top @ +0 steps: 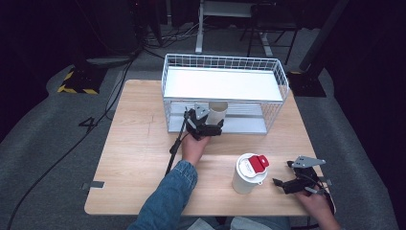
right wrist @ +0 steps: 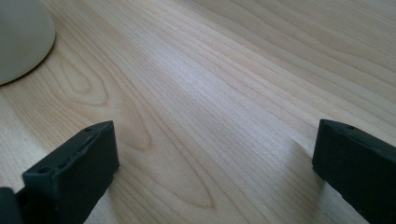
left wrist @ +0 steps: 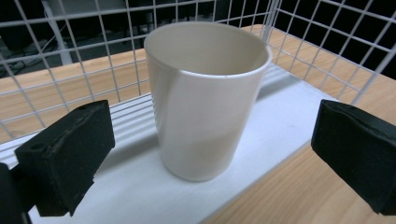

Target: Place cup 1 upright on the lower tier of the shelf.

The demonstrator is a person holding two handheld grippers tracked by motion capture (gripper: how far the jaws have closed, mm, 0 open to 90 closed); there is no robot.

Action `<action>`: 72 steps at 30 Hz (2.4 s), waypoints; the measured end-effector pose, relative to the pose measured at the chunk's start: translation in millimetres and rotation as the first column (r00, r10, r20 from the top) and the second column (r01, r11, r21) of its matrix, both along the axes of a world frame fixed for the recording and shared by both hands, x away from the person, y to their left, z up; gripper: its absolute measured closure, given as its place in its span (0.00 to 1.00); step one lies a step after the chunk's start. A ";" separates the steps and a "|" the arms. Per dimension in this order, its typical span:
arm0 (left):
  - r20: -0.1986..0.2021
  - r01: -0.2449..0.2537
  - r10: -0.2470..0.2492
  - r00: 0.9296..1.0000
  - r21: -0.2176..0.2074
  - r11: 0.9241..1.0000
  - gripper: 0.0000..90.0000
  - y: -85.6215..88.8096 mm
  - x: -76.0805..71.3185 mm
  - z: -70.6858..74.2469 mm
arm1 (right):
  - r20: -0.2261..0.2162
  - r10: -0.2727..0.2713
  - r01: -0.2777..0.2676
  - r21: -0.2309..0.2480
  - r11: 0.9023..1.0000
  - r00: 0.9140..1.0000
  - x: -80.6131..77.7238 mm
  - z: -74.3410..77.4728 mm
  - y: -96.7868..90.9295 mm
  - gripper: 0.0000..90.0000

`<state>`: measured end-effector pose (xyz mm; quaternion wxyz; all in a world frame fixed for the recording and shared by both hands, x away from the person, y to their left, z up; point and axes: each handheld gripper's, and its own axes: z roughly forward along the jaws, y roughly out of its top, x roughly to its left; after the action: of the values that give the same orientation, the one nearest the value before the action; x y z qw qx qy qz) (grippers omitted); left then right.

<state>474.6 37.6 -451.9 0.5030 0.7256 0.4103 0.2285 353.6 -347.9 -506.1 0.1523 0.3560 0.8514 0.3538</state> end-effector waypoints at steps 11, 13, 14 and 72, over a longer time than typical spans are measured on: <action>0.007 0.008 -0.008 1.000 0.017 1.000 0.00 26.9 -24.7 17.7 | 0.001 0.000 0.000 -0.001 1.000 1.000 0.0 0.0 0.0 0.01; 0.002 0.014 -0.015 1.000 0.012 1.000 0.00 30.6 -28.6 19.8 | 0.001 0.000 0.000 0.000 1.000 1.000 0.0 0.0 0.0 0.01; -0.002 0.015 -0.015 1.000 0.009 1.000 0.00 32.3 -30.6 20.8 | 0.001 0.000 0.000 -0.001 1.000 1.000 -0.1 0.0 0.0 0.01; -0.138 -0.009 0.022 0.990 0.097 0.995 0.02 165.5 -151.5 5.3 | -0.003 -0.017 0.017 -0.002 1.000 1.000 0.0 0.1 1.7 0.00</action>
<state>323.0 203.0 -446.5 0.4360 0.7597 0.4386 0.2009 353.6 -346.2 -505.9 0.1544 0.3635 0.8488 0.3514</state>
